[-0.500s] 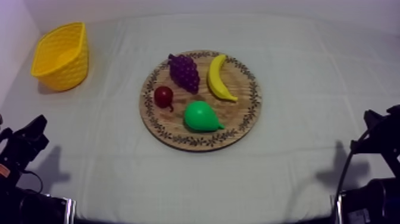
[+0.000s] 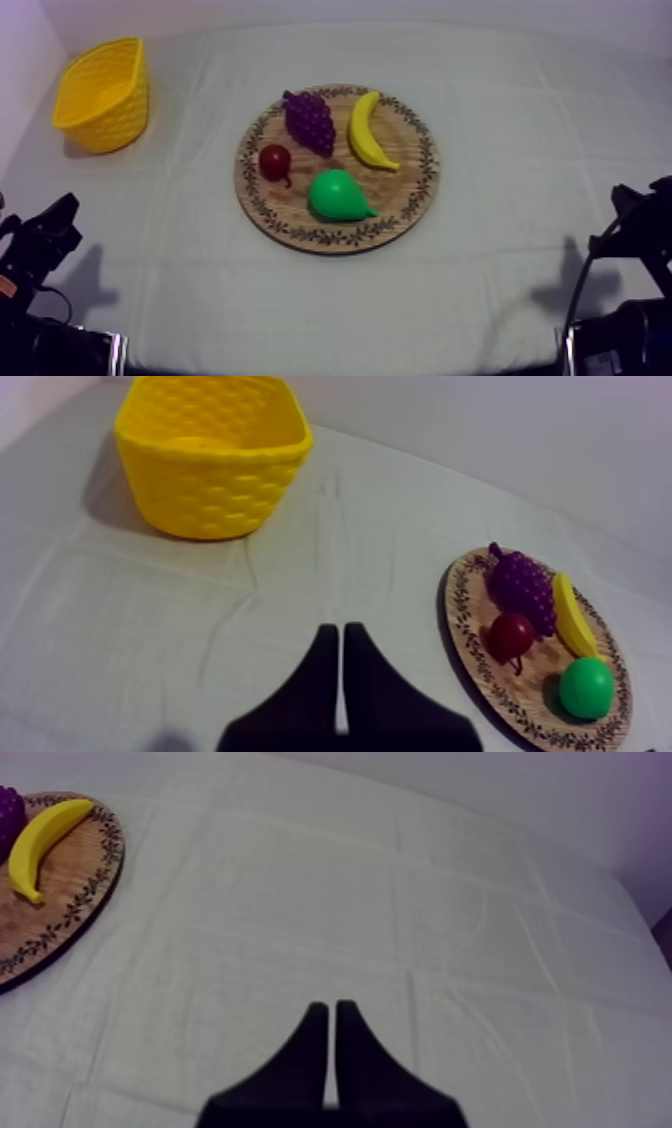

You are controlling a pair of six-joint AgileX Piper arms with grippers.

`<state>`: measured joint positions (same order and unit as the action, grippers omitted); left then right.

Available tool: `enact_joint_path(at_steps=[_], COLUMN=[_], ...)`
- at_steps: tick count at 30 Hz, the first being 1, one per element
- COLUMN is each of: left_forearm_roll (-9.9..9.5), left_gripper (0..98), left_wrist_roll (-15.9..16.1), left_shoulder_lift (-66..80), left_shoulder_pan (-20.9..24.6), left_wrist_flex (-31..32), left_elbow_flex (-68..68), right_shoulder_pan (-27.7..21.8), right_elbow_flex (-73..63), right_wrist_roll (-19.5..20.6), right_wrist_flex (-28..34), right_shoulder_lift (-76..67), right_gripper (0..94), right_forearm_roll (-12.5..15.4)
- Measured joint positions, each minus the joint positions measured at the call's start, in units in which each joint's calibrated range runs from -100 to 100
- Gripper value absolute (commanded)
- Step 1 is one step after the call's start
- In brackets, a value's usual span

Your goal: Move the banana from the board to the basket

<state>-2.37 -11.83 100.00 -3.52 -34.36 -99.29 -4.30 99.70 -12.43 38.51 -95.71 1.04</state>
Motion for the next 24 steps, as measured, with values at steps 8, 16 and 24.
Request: enact_joint_path(at_steps=[8, 16, 24], left_forearm_roll=[0.0, 0.0, 0.8], left_gripper=[0.1, 0.1, 0.0], left_wrist_roll=[0.0, 0.0, -1.1], left_shoulder_lift=[0.0, 0.0, -0.1], left_shoulder_pan=[0.0, 0.0, 1.4], left_wrist_flex=[0.0, 0.0, -1.7], left_elbow_flex=[0.0, 0.0, 0.5], right_shoulder_pan=[0.0, 0.0, 0.0], right_elbow_flex=[0.0, 0.0, 0.0], right_wrist_roll=[0.0, 0.0, 0.0], right_wrist_flex=[0.0, 0.0, 0.0], right_shoulder_lift=[0.0, 0.0, 0.0], right_gripper=[0.6, 0.6, 0.6], right_forearm_roll=[0.0, 0.1, 0.1])
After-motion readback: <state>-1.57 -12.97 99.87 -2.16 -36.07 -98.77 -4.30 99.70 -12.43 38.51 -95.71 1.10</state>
